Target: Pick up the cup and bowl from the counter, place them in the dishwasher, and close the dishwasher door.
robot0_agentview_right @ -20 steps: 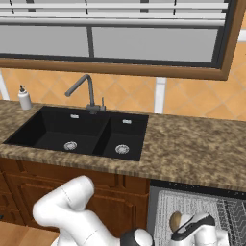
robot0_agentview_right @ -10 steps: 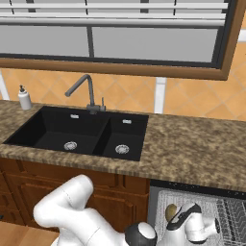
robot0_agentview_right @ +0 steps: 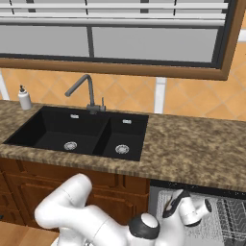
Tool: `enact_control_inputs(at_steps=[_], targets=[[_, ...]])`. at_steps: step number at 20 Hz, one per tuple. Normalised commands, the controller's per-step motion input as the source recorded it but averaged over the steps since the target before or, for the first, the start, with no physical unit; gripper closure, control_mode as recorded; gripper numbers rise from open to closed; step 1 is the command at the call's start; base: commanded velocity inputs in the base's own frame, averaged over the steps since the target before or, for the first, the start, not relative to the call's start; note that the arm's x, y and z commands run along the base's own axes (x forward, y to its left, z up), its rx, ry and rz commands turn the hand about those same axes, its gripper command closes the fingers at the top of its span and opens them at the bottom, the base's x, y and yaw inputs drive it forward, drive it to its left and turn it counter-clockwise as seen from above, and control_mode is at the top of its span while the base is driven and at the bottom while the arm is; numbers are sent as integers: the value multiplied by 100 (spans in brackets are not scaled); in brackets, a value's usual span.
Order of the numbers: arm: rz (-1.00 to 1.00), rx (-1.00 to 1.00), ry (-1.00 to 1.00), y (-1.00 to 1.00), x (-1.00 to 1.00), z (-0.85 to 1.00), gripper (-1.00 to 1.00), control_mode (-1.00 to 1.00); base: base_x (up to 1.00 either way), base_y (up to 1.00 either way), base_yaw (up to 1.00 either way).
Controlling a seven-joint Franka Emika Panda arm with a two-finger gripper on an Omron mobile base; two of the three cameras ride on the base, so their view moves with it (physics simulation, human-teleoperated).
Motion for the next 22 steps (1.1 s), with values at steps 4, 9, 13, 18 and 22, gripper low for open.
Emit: enact_control_inputs(at_steps=[4,9,13,18,22], targets=[[14,11,-11,-49,-7,-13,-100,-100,0,0,0],[0,1,-9,-14,-81,5,-100,-100,0,0,0],[0,0,-9,0,-75,15,-100,-100,0,0,0],[-1,0,0,0,-100,25,-100,-100,0,0,0],[-13,-2,0,-1,-97,38,-100,-100,0,0,0]])
